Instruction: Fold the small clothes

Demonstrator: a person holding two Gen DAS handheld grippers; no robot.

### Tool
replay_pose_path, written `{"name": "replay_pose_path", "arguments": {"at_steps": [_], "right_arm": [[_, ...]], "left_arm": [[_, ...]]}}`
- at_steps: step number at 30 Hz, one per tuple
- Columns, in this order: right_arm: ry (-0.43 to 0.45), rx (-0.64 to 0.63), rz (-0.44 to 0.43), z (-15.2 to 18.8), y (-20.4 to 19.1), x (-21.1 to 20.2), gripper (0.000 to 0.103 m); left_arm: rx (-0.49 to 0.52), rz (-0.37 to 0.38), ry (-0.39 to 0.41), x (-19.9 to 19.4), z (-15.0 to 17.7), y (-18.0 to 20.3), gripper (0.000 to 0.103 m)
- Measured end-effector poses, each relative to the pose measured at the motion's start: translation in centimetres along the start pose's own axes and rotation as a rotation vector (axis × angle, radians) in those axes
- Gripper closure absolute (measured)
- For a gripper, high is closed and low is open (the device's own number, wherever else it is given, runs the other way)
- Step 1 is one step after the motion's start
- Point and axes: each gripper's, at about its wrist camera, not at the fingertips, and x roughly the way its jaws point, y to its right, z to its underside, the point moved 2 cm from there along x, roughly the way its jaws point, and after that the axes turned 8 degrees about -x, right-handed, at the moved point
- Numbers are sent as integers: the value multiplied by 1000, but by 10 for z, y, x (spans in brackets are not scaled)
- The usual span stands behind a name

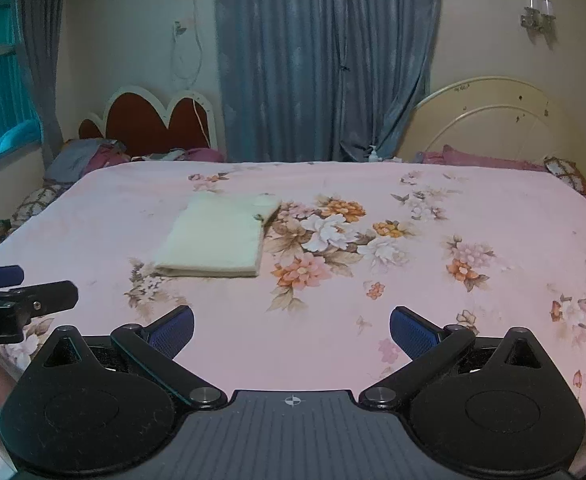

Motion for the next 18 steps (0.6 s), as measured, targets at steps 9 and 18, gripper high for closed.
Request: {"name": "replay_pose_path", "arguments": {"at_steps": [9,18], "right_arm": [[52,6,0,-11,-3,-20,0],[56,7,2,-12,-3,-22,0]], "left_arm": [[16,10,37,-13,1,9,1],[19,9,45,-11,-1,7,1]]}}
